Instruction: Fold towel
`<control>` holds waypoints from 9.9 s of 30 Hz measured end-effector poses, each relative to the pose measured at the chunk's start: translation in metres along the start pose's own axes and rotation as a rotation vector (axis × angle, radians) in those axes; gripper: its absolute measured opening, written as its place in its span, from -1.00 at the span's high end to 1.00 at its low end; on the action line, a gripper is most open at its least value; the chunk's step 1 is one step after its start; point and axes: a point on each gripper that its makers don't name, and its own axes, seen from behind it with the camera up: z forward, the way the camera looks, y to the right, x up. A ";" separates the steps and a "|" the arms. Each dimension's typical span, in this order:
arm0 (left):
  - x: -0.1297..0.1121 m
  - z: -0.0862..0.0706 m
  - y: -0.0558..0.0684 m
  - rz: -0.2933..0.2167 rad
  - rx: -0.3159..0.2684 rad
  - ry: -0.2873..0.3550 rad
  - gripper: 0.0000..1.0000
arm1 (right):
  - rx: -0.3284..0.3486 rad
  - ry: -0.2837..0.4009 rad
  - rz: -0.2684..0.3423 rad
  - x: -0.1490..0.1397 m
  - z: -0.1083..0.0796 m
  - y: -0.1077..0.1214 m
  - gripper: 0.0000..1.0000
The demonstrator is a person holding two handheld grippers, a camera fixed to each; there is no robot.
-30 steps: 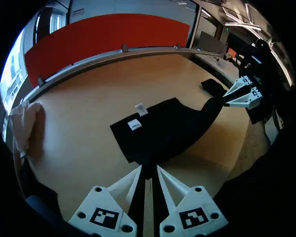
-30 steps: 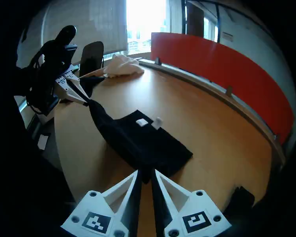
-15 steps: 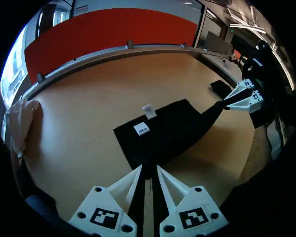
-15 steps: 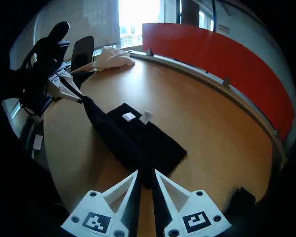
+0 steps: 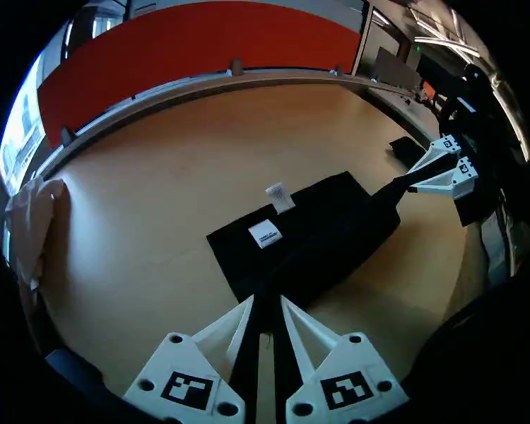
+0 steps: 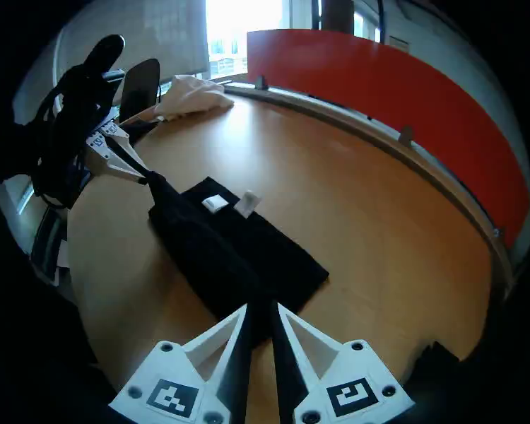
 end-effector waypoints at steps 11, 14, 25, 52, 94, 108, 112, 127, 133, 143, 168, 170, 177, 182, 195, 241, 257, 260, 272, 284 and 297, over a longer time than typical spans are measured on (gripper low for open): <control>-0.003 0.025 -0.010 -0.008 0.010 -0.013 0.78 | 0.000 -0.023 0.038 -0.007 0.022 0.009 0.68; -0.002 0.032 -0.015 -0.021 0.019 -0.009 0.77 | 0.001 -0.031 0.057 -0.010 0.029 0.012 0.68; -0.002 0.052 -0.025 -0.047 0.055 -0.020 0.75 | -0.026 -0.038 0.114 -0.014 0.050 0.021 0.67; 0.008 0.066 -0.055 -0.023 0.141 -0.011 -0.27 | -0.138 -0.043 0.128 -0.016 0.070 0.052 -0.13; 0.019 0.056 -0.068 -0.044 0.171 0.019 -0.93 | -0.202 0.017 0.141 0.004 0.060 0.067 -0.93; 0.001 0.041 -0.063 -0.074 0.180 0.024 -0.93 | -0.192 0.030 0.153 -0.004 0.046 0.043 -0.93; -0.009 0.036 -0.057 -0.082 0.174 0.021 -0.93 | -0.192 0.031 0.160 -0.010 0.040 0.035 -0.93; -0.043 0.018 -0.040 -0.103 0.180 0.014 -0.93 | -0.190 0.033 0.185 -0.031 0.019 0.008 -0.93; -0.049 0.014 -0.039 -0.109 0.193 0.017 -0.93 | -0.185 0.029 0.186 -0.035 0.019 0.006 -0.93; -0.054 0.003 -0.042 -0.143 0.227 0.048 -0.93 | -0.146 0.033 0.152 -0.033 0.021 0.001 -0.93; -0.070 -0.034 -0.056 -0.246 0.344 0.173 -0.93 | -0.070 -0.008 0.062 -0.041 0.029 -0.002 -0.93; -0.071 -0.036 -0.057 -0.254 0.349 0.184 -0.93 | -0.065 -0.012 0.057 -0.042 0.030 -0.003 -0.93; -0.074 -0.045 -0.058 -0.272 0.361 0.230 -0.93 | -0.053 -0.029 0.043 -0.046 0.033 -0.005 -0.93; -0.076 -0.051 -0.061 -0.261 0.373 0.255 -0.92 | -0.043 -0.040 0.034 -0.049 0.034 -0.007 -0.91; -0.094 -0.062 -0.056 -0.277 0.396 0.299 -0.93 | -0.015 -0.081 -0.003 -0.064 0.035 -0.011 -0.55; -0.128 -0.081 -0.051 -0.272 0.421 0.289 -0.93 | -0.003 -0.096 -0.007 -0.066 0.030 -0.008 0.91; -0.126 -0.082 -0.052 -0.269 0.423 0.288 -0.93 | -0.046 -0.013 -0.001 -0.034 -0.002 0.000 0.92; -0.126 -0.082 -0.051 -0.266 0.420 0.286 -0.93 | -0.053 -0.004 -0.003 -0.030 -0.007 0.003 0.91; -0.127 -0.080 -0.045 -0.266 0.407 0.278 -0.93 | -0.041 0.034 -0.049 0.001 -0.005 0.001 0.92; -0.134 -0.085 -0.037 -0.284 0.408 0.281 -0.93 | 0.035 0.090 -0.184 0.068 0.011 -0.027 0.92; -0.139 -0.087 -0.031 -0.305 0.410 0.284 -0.93 | 0.133 0.103 -0.300 0.109 0.031 -0.064 0.92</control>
